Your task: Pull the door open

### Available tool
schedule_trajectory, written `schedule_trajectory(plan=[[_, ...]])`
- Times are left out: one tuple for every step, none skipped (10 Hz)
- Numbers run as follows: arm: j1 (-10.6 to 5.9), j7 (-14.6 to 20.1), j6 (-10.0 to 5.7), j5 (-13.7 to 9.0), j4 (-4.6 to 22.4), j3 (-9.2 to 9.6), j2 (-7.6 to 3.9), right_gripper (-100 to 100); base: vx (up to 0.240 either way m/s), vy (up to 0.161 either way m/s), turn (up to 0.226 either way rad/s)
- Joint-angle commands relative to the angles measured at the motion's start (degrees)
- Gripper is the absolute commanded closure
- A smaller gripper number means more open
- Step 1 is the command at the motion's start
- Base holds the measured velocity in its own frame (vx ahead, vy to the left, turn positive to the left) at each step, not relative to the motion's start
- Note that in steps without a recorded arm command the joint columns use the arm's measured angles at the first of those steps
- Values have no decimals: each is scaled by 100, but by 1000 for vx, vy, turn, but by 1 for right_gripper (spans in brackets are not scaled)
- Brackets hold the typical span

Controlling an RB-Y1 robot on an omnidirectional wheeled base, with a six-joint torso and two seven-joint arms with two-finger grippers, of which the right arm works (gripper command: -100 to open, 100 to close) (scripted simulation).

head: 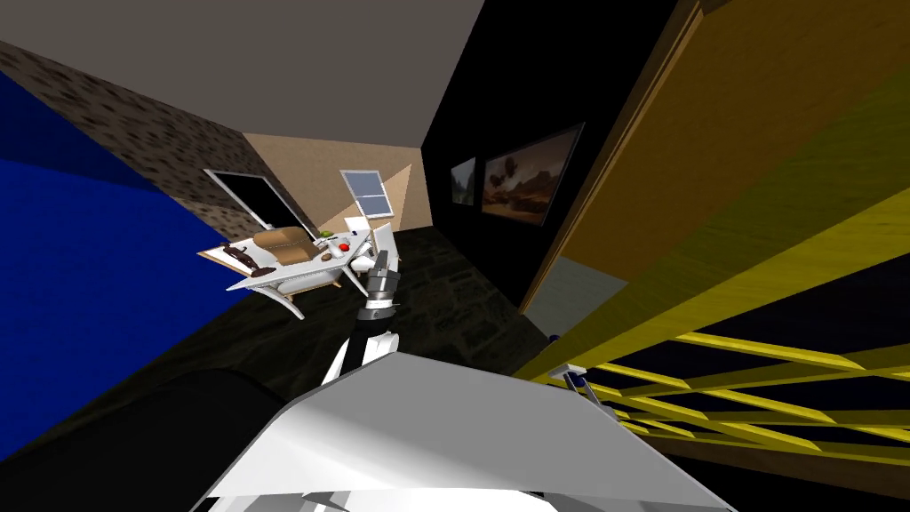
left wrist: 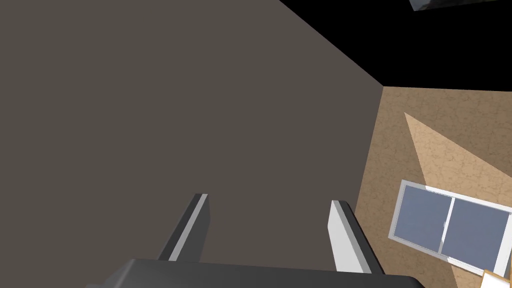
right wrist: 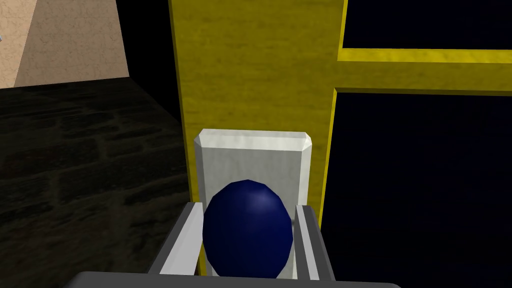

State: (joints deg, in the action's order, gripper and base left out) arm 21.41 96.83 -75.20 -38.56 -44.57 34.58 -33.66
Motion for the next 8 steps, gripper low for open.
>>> schedule_trajectory(plan=[[-51, 65, -40, 34, 68, 33, -15, 100, -191, -7, 121], [-81, 96, -53, 49, 105, 46, -26, 100, -200, -31, 106], [-107, 122, -65, 62, 136, 57, -36, 100, -207, -66, 115], [-127, 143, -74, 72, 160, 66, -43, 100, -208, -39, 83], [-128, 128, -56, 68, 152, 64, -30, 100, -88, -9, 20], [-170, 174, -72, 92, 216, 93, -37, 100, -154, -20, 143], [-180, 184, -77, 96, 230, 97, -40, 100, -180, -20, 125], [-203, 206, -90, 106, 260, 108, -45, 100, -171, -21, 80]])
